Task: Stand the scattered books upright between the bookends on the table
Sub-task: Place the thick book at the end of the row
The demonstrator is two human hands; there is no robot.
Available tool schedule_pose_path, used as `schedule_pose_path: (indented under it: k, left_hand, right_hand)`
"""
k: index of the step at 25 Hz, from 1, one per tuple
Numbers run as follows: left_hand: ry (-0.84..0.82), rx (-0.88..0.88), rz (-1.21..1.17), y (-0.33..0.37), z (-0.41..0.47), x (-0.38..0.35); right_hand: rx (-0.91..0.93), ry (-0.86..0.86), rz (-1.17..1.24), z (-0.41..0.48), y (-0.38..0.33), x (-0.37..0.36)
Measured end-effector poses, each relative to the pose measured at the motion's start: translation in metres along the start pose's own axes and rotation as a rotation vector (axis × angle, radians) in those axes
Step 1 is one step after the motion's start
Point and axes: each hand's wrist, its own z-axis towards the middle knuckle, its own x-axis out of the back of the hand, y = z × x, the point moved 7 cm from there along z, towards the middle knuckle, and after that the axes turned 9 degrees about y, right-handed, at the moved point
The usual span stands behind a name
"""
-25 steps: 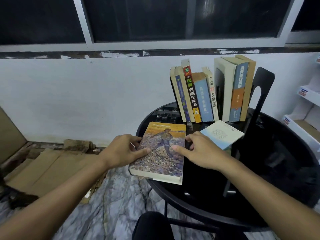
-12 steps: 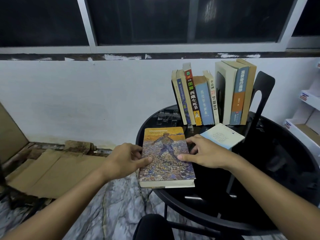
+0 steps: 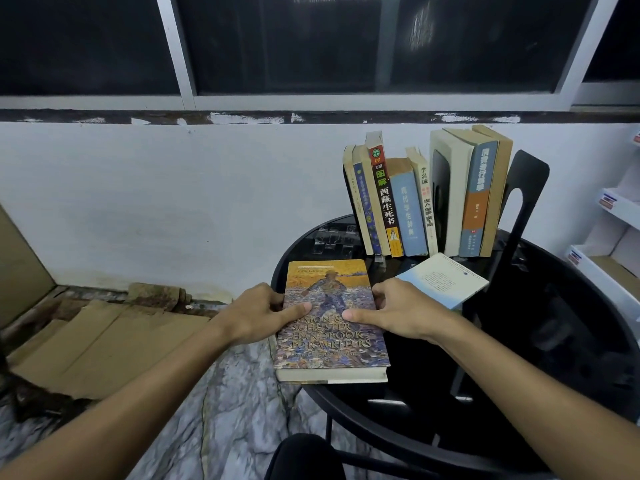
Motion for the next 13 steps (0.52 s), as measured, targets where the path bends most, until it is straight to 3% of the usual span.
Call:
schedule_pose_path:
  k: [8, 13]
  left_hand:
    - [0.074, 0.03, -0.091, -0.002, -0.006, 0.004]
    - [0.177, 0.021, -0.357, 0.009, -0.02, 0.027]
  right_hand:
    - [0.099, 0.099, 0.024, -0.008, -0.013, 0.012]
    - [0.249, 0.217, 0.01, -0.008, -0.027, 0.031]
